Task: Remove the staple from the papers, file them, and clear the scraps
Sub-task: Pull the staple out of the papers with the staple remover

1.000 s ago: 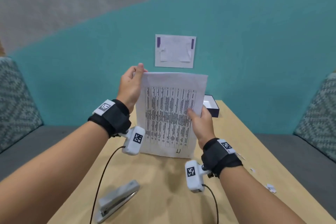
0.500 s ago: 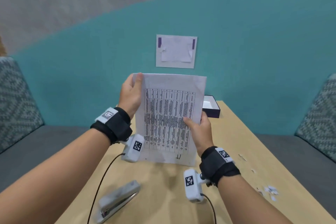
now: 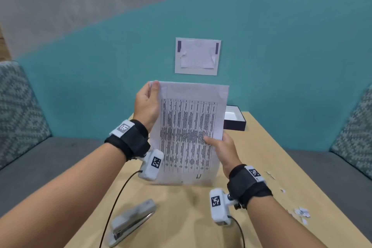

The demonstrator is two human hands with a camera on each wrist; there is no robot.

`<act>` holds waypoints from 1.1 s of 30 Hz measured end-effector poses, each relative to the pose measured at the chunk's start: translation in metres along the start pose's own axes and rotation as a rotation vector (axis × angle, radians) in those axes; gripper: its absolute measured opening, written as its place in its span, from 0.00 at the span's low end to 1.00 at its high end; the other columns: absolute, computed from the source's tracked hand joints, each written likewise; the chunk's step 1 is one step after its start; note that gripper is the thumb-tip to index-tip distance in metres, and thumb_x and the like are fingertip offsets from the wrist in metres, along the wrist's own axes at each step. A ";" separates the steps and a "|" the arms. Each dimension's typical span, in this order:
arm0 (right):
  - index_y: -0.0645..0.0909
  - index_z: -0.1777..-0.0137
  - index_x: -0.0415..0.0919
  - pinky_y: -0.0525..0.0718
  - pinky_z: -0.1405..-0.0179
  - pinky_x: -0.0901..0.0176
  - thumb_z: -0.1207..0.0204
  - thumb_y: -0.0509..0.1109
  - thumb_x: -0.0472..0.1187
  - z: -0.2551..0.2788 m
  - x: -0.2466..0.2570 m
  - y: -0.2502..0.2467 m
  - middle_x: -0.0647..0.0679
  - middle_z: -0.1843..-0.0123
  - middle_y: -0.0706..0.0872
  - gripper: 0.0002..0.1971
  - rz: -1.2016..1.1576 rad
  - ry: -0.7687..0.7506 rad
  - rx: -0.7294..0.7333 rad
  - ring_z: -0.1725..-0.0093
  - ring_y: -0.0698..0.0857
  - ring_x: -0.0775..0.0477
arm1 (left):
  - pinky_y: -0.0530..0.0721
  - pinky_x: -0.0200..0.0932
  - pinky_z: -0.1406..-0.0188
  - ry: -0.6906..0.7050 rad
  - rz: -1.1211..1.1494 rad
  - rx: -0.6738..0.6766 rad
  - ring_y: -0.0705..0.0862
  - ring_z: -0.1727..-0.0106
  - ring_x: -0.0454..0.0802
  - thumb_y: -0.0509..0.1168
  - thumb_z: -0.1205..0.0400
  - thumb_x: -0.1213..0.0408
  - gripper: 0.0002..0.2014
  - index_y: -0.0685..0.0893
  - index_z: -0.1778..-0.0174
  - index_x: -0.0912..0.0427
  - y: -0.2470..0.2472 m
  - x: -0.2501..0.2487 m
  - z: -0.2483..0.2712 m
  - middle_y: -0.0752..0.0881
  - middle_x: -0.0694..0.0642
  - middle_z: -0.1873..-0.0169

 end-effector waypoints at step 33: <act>0.84 0.49 0.46 0.82 0.62 0.56 0.30 0.78 0.42 0.104 -0.042 0.134 0.46 0.53 0.86 0.11 1.172 -0.203 0.986 0.56 0.85 0.42 | 0.65 0.32 0.75 0.283 -0.400 -0.216 0.65 0.72 0.41 0.57 0.10 0.56 0.17 0.74 0.62 0.62 -0.060 -0.057 -0.048 0.70 0.45 0.73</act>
Point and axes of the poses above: each hand's wrist, its own z-axis away from the middle knuckle, its own y-axis out of the palm, x = y × z, the point moved 4 cm from there along -z, towards the middle knuckle
